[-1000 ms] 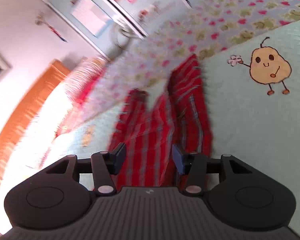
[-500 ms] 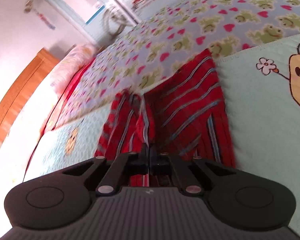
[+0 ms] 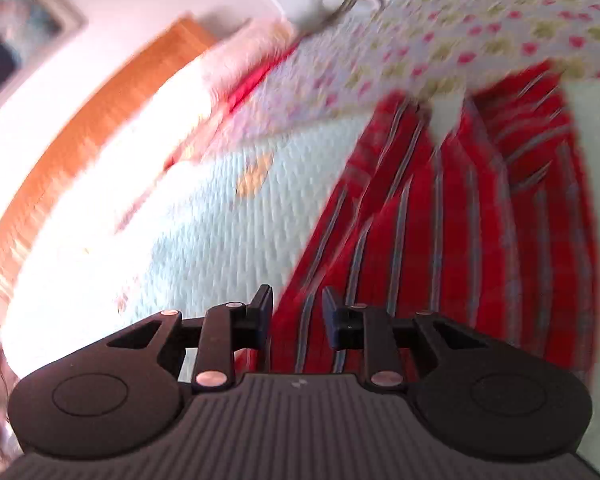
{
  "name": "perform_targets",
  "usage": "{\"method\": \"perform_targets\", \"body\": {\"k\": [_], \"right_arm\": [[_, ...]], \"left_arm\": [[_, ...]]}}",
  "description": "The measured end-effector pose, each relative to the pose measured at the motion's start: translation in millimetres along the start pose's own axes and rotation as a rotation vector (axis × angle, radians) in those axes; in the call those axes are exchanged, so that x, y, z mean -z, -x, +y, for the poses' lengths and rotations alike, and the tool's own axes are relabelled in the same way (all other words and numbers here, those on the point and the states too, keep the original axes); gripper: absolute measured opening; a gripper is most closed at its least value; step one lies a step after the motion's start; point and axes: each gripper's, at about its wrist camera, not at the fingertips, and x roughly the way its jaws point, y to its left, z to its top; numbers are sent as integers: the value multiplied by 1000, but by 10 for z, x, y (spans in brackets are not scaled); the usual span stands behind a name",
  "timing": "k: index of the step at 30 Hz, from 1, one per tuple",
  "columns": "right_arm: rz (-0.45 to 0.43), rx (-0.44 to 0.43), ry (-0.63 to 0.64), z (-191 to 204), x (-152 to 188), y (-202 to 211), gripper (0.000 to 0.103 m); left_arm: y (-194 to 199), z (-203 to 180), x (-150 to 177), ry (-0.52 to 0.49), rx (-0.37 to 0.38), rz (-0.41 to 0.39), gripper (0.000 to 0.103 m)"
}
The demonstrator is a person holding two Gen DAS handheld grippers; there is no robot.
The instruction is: Fold clothes
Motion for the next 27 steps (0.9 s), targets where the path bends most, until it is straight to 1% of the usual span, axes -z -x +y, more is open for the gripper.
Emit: {"method": "perform_targets", "body": {"k": [1, 2, 3, 4, 5, 6, 7, 8, 9, 10, 12, 14, 16, 18, 20, 21, 22, 23, 24, 25, 26, 27], "right_arm": [[-10, 44, -45, -146, 5, -110, 25], [-45, 47, -147, -359, -2, -171, 2], [-91, 32, -252, -545, 1, -198, 0], [-169, -32, -364, -662, 29, -136, 3], [-240, -100, -462, -754, 66, -72, 17], [-290, -174, -520, -773, 131, 1, 32], [-329, -231, -555, -758, 214, 83, 38], [-347, -265, -569, -730, 301, 153, 41], [-341, -291, -572, -709, 384, 191, 41], [-332, -310, -576, -692, 466, 221, 41], [-316, -288, -559, -691, 608, 227, 40], [-323, -262, -533, -729, 704, 184, 39], [-357, -272, -547, -783, 771, 140, 38], [-387, -274, -549, -826, 821, 101, 29], [-397, -257, -533, -800, 827, 79, 29], [-395, -256, -531, -802, 818, 78, 29], [-395, -259, -533, -815, 814, 74, 29], [-394, -262, -535, -827, 809, 72, 29], [-393, -265, -533, -829, 808, 71, 29], [-393, -266, -533, -813, 817, 72, 29], [-393, -266, -532, -796, 827, 72, 28], [-393, -266, -532, -783, 843, 77, 28]], "left_arm": [[12, -3, -7, 6, 1, 4, 33], [35, -2, -21, 18, 6, 11, 33], [91, 6, -41, 31, 22, 21, 33], [165, 17, -63, 44, 42, 30, 33], [239, 27, -86, 57, 61, 39, 33], [342, 47, -120, 67, 71, 39, 33], [456, 79, -188, 74, 55, 17, 33], [566, 115, -273, 81, 26, -16, 34], [676, 152, -359, 87, -3, -48, 36], [704, 187, -477, 77, -59, -74, 36], [666, 254, -751, 38, -203, -117, 39], [485, 332, -1003, -13, -327, -136, 41], [246, 395, -1195, -70, -420, -133, 43], [3, 394, -1325, -138, -476, -116, 43], [-191, 401, -1380, -174, -495, -79, 43], [-250, 455, -1403, -163, -497, -58, 42], [-289, 536, -1426, -136, -498, -37, 37], [-281, 625, -1437, -77, -487, -30, 18], [-247, 717, -1442, -1, -469, -32, 15], [-175, 833, -1417, 112, -433, -44, 14], [-80, 962, -1374, 245, -387, -62, 9], [14, 1091, -1331, 378, -339, -79, 7]]}}
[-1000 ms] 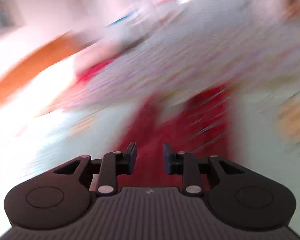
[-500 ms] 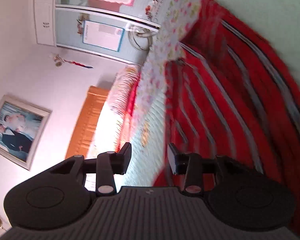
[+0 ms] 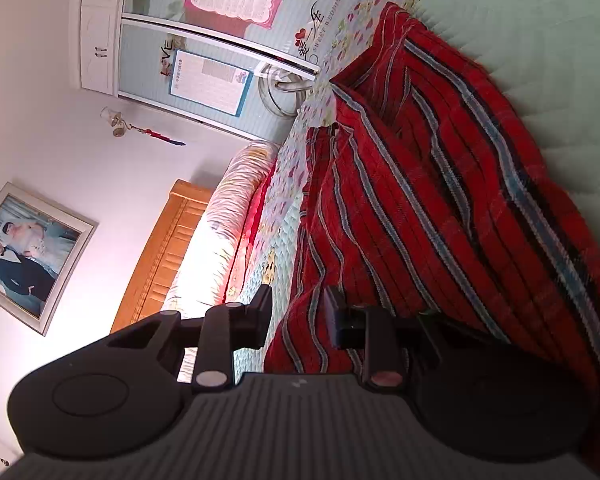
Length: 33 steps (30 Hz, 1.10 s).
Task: Fold clothes
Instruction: 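Lay the shirt fold down with the right gripper while the left gripper holds the edge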
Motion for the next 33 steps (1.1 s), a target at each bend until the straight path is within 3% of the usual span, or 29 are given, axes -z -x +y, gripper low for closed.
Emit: {"method": "perform_targets", "body": {"k": [2, 3, 7, 9, 12, 14, 15, 16, 18, 19, 21, 23, 25, 26, 29, 31, 32, 33], "right_arm": [[-2, 2, 1, -2, 28, 44, 28], [-2, 3, 1, -2, 36, 61, 28], [18, 14, 26, 92, 39, 105, 30], [50, -1, 81, 271, 58, 141, 32], [138, -95, 121, 477, 153, 77, 32], [227, -61, 124, 450, 241, -123, 33], [264, 20, 128, 365, 274, -235, 21], [289, 90, 131, 283, 298, -327, 1], [274, 115, 114, 235, 282, -334, 0], [262, 122, 124, 297, 274, -299, 3], [229, 100, 144, 433, 263, -176, 24], [175, 56, 122, 499, 189, -39, 27], [115, 29, 92, 531, 82, 76, 28], [95, 41, 85, 513, 11, 81, 30], [41, 152, 106, 385, -159, 32, 36], [42, 199, 82, 159, -219, -18, 7], [40, 216, 79, 77, -234, -37, 0], [30, 214, 104, 77, -207, -36, 0]], "left_arm": [[32, 321, 68, 278, 88, 35, 6], [51, 424, 113, 359, 124, 31, 5], [66, 518, 193, 428, 158, 14, 4], [71, 488, 196, 391, 159, 15, 5], [66, 482, 179, 346, 145, 10, 6], [49, 473, 179, 305, 132, 7, 7], [42, 457, 180, 280, 118, 3, 7], [55, 417, 172, 243, 100, -5, 7], [102, 308, 146, 155, 60, -24, 8], [140, 243, 130, 114, 37, -34, 8], [248, 81, 85, 29, 1, -70, 9], [377, -118, 29, -67, -5, -132, 11], [436, -311, -4, -160, 9, -195, 22], [413, -396, -13, -212, 27, -219, 33], [4, -422, -28, -260, 56, -155, 37], [-323, -231, 60, -258, 57, -97, 29], [-479, -126, 111, -257, 54, -72, 18], [-531, -38, 158, -261, 78, -84, 19]]}}
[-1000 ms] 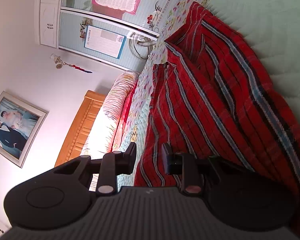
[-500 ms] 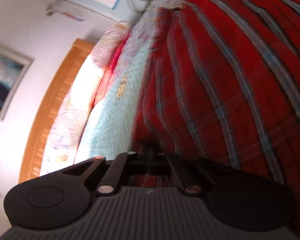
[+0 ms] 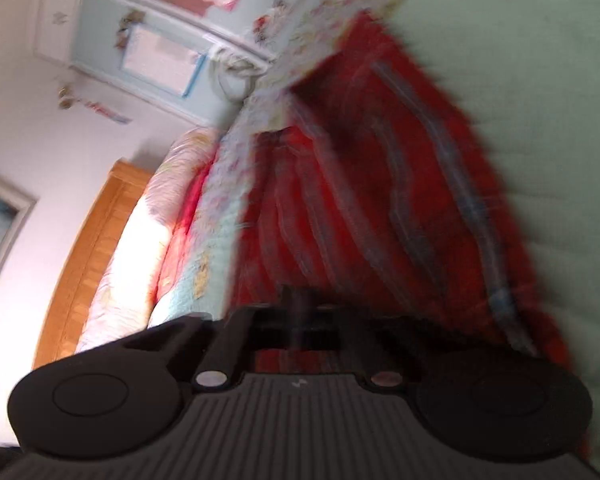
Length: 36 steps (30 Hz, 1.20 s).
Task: Fold clothes
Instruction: 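Lay the shirt fold down with the right gripper while the left gripper holds the edge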
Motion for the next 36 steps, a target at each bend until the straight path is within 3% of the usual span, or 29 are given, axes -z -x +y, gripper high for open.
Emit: {"method": "perform_targets", "body": {"k": [2, 4, 7, 10, 13, 15, 17, 18, 19, 20, 22, 25, 29, 32, 36], "right_arm": [[-25, -1, 46, 5, 53, 1, 0], [-41, -5, 71, 22, 109, 10, 0], [-50, -32, 64, 1, 118, -15, 0], [-54, -49, 58, -30, 83, -8, 0], [-62, -57, 62, -37, 58, -9, 0], [-66, -68, 57, -55, 51, 19, 0], [-66, -75, 51, -67, 48, 37, 0], [-64, -76, 48, -67, 44, 39, 0], [-57, -72, 43, -64, 39, 45, 0], [-42, -57, 42, -59, 41, 60, 0], [40, -8, 45, 8, -38, 30, 0], [216, 58, 44, 113, -285, -32, 0], [354, 15, 83, -103, -605, 61, 0], [341, -79, -35, -515, -718, 258, 0], [281, -71, -63, -677, -775, 509, 0]], "left_arm": [[6, 147, 17, 78, 43, -14, 17], [1, 190, -2, 113, 40, -6, 9], [37, 61, -113, 49, -2, 51, 9], [302, -178, -398, -1, 63, 51, 11], [367, -428, -702, -92, 183, -1, 27], [56, -462, -831, -84, 206, 57, 30], [-430, -315, -818, -65, 106, 182, 27], [-644, -209, -761, -80, 46, 234, 5], [-714, -97, -741, -65, 49, 249, 5], [-713, 14, -757, -25, 91, 246, 5], [-718, 59, -823, 12, 92, 285, 5], [-749, -167, -877, -161, 42, 325, 4], [-852, -131, -953, -173, 44, 353, 4], [-863, -94, -941, -149, 72, 343, 5], [-855, -116, -944, -133, 82, 322, 4]]}}
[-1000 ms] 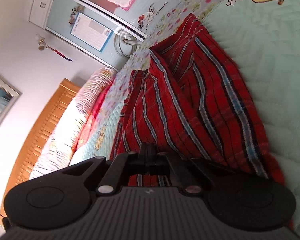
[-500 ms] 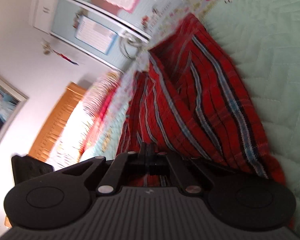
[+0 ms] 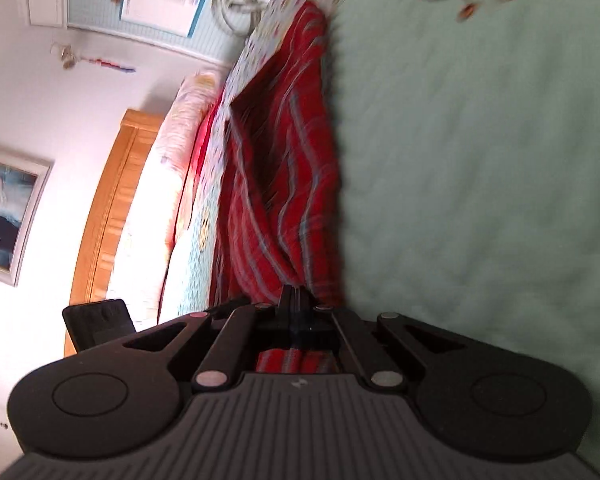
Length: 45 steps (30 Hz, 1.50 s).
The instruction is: Fold clothes
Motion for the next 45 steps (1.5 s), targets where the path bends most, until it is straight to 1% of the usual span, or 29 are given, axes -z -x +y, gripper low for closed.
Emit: {"method": "perform_targets", "body": {"k": [2, 3, 4, 5, 6, 7, 9, 10, 11, 12, 13, 15, 18, 20, 22, 24, 25, 28, 30, 31, 32, 33, 35, 37, 38, 40, 41, 42, 45], "right_arm": [[-6, 10, 11, 5, 11, 34, 0], [-3, 19, 12, 22, 7, 32, 0], [-1, 29, 13, 46, -9, 32, 0], [-10, 34, 21, 91, -24, 54, 0], [-30, 25, 32, 137, -46, 96, 9], [-59, 11, 37, 171, -75, 143, 14], [-161, -44, 19, 168, -166, 262, 40], [-208, -56, 12, 165, -221, 308, 46], [-244, -23, 8, 160, -302, 318, 53], [-272, 11, 4, 152, -385, 318, 55], [-276, 45, -2, 131, -475, 287, 55], [-266, 49, -27, 62, -626, 191, 54], [-239, -3, -60, 32, -798, 23, 55], [-202, -1, -59, 51, -888, -129, 55], [-181, 20, -41, 99, -950, -240, 55], [-168, 18, -47, 111, -971, -308, 55], [-163, 13, -53, 128, -988, -347, 55], [-149, -21, -61, 108, -1025, -392, 54], [-140, -39, -66, 80, -1044, -399, 54], [-136, -47, -67, 68, -1051, -405, 54], [-132, -54, -68, 56, -1058, -411, 51], [-128, -57, -69, 49, -1066, -421, 47], [-123, -39, -71, 63, -1083, -459, 45], [-122, -29, -74, 81, -1091, -479, 45], [-122, -21, -78, 85, -1094, -488, 42], [-116, 13, -77, 90, -1100, -505, 30], [-109, 47, -65, 99, -1103, -523, 14], [-107, 80, -49, 114, -1096, -541, 5], [-126, 115, 12, 184, -1037, -564, 4]], "left_arm": [[90, -43, 28, 7, 6, -35, 4], [142, -68, 43, 12, 11, -54, 8], [231, -73, 50, 25, 35, -93, 11], [342, -66, 53, 44, 72, -144, 19], [454, -60, 55, 62, 109, -195, 23], [517, -20, 23, 88, 110, -235, 24], [588, 101, -84, 149, 69, -302, 39], [565, 182, -157, 186, 16, -312, 42], [492, 284, -236, 234, -26, -300, 42], [409, 390, -312, 285, -50, -283, 45], [325, 492, -381, 334, -63, -266, 46], [198, 632, -500, 403, -98, -261, 50], [64, 782, -652, 472, -68, -274, 56], [-22, 856, -738, 519, -39, -284, 62], [-78, 884, -830, 525, -40, -289, 63], [-126, 905, -894, 531, -25, -289, 69], [-138, 915, -918, 535, -14, -289, 70], [-168, 919, -980, 523, 3, -279, 69], [-193, 883, -1014, 493, -6, -269, 61], [-203, 857, -1018, 479, -10, -265, 60], [-214, 841, -1017, 475, -14, -264, 59], [-226, 831, -1013, 476, -18, -265, 59], [-246, 804, -1011, 477, -34, -268, 59], [-260, 765, -1011, 473, -61, -270, 52], [-264, 731, -1016, 462, -83, -269, 49], [-271, 657, -1034, 433, -131, -261, 44], [-271, 617, -1051, 410, -161, -250, 37], [-272, 581, -1066, 387, -192, -237, 30], [-252, 535, -1077, 359, -230, -218, 18]]}}
